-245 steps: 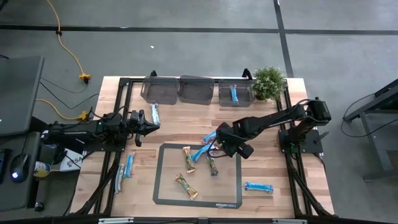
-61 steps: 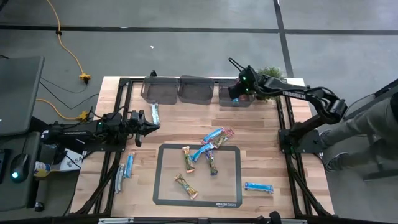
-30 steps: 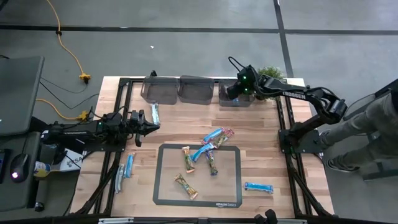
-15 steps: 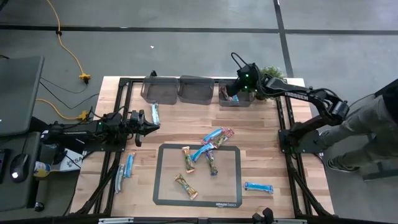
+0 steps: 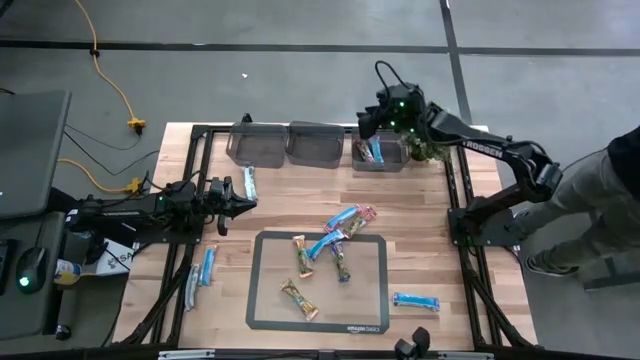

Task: Pick and place Granola Bars by type
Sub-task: Put the blue granola bar into the middle black bin

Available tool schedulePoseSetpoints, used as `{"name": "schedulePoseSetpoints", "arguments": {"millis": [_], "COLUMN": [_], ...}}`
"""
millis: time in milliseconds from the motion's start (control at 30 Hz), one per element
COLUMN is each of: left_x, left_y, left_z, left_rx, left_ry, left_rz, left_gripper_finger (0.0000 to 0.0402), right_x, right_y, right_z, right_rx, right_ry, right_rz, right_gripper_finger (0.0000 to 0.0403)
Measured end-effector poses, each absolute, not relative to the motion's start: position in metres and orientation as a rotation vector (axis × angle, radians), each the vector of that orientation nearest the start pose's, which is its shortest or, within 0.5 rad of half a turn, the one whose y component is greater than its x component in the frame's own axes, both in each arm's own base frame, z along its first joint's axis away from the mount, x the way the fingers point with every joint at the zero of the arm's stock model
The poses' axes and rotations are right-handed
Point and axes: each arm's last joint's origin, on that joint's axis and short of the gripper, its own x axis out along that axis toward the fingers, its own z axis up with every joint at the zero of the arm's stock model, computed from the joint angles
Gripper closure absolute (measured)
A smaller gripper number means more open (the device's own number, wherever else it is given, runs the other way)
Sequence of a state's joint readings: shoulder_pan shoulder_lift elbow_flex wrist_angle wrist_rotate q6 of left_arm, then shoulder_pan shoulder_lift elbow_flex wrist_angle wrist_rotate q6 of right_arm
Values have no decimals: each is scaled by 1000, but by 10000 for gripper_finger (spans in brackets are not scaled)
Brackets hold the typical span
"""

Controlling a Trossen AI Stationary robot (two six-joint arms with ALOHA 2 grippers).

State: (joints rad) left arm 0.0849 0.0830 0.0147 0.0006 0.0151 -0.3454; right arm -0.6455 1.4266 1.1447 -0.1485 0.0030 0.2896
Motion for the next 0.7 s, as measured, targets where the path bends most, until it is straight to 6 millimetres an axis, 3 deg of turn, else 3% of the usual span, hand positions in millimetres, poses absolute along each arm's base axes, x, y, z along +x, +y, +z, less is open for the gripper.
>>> {"name": "schedulePoseSetpoints", "arguments": {"millis": [333, 567, 700], "left_x": [102, 102, 102], "left_y": [8, 8, 8], "left_z": [162, 162, 162], "left_rx": [-349, -349, -349], "left_ry": [55, 55, 55], "left_rz": [80, 81, 81], "left_gripper_finger": [401, 401, 401], "right_x": [280, 292, 295], "right_y": [-165, -128, -103], "right_z": [382, 423, 435], "right_rx": [202, 141, 87], "right_ry": [192, 125, 187], "right_rz": [-486, -293, -185], "right_gripper_finger": [231, 229, 229]}}
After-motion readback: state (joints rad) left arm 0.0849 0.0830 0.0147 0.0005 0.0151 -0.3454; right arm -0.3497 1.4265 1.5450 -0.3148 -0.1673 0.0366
